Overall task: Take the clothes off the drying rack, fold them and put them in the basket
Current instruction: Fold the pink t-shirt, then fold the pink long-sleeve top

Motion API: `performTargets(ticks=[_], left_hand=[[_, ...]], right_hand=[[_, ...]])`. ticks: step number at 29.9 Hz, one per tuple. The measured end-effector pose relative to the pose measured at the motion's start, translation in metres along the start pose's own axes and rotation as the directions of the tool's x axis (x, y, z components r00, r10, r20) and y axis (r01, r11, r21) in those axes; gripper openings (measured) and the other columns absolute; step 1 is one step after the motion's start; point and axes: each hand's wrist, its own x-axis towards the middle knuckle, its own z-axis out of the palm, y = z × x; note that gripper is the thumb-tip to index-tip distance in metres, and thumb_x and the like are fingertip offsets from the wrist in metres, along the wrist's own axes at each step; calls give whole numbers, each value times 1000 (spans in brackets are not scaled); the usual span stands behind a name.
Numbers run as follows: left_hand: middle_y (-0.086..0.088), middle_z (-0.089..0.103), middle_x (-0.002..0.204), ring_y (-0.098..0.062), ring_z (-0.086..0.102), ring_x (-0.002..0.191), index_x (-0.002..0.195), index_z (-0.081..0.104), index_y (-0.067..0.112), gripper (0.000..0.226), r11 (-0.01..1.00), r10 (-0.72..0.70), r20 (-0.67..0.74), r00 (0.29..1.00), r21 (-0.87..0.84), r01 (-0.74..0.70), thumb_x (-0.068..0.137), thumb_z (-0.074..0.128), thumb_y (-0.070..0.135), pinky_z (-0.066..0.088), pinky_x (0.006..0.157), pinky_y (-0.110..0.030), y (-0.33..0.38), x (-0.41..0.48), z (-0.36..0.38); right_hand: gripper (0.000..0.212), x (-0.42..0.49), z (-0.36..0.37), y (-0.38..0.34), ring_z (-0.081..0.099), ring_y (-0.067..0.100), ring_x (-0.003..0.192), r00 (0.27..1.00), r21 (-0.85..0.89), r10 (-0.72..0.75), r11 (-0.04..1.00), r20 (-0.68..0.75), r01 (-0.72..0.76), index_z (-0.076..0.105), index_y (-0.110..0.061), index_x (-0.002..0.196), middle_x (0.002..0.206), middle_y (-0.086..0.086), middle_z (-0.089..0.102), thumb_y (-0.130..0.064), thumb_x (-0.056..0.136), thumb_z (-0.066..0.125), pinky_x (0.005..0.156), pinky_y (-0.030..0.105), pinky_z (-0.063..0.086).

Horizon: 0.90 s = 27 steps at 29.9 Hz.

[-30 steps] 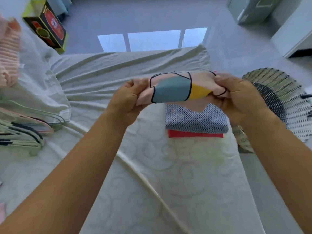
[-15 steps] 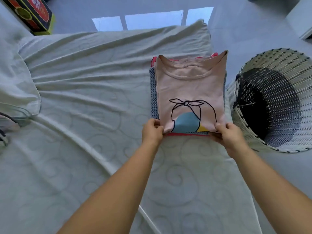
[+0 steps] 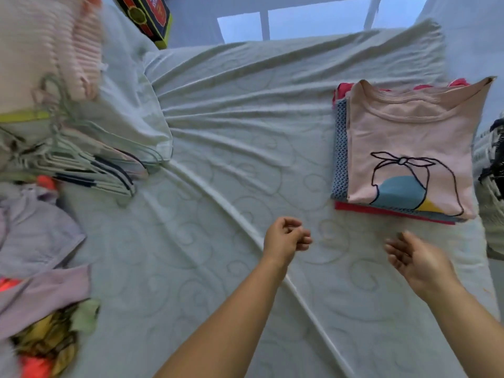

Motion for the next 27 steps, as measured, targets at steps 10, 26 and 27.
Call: performTargets(ticks=[10, 26, 27], left_hand=[[-9, 58, 72, -6, 56, 52, 81, 48, 11, 17, 989, -127, -327, 937, 30, 145, 91, 48, -3, 43, 47, -15, -83, -75, -304], [9, 49, 68, -14, 50, 72, 73, 51, 17, 10, 546, 161, -162, 974, 836, 49, 75, 50, 27, 34, 64, -28, -44, -82, -630], [12, 47, 66, -9, 48, 69, 72, 55, 15, 9, 646, 205, -111, 972, 762, -49, 74, 52, 24, 35, 65, -26, -40, -85, -613]], right_hand=[[22, -118, 170, 197, 61, 2, 42, 932, -380, 205, 921, 299, -81, 54, -7, 80, 71, 12, 63, -12, 98, 41, 52, 26, 47], [29, -188, 365, 323, 58, 2, 44, 945, -492, 200, 869, 257, -50, 56, 11, 108, 61, 4, 62, -14, 95, 49, 40, 9, 45], [31, -195, 371, 321, 62, 8, 53, 935, -469, 214, 881, 284, -60, 56, 10, 109, 69, 8, 63, -17, 94, 50, 43, 11, 47]])
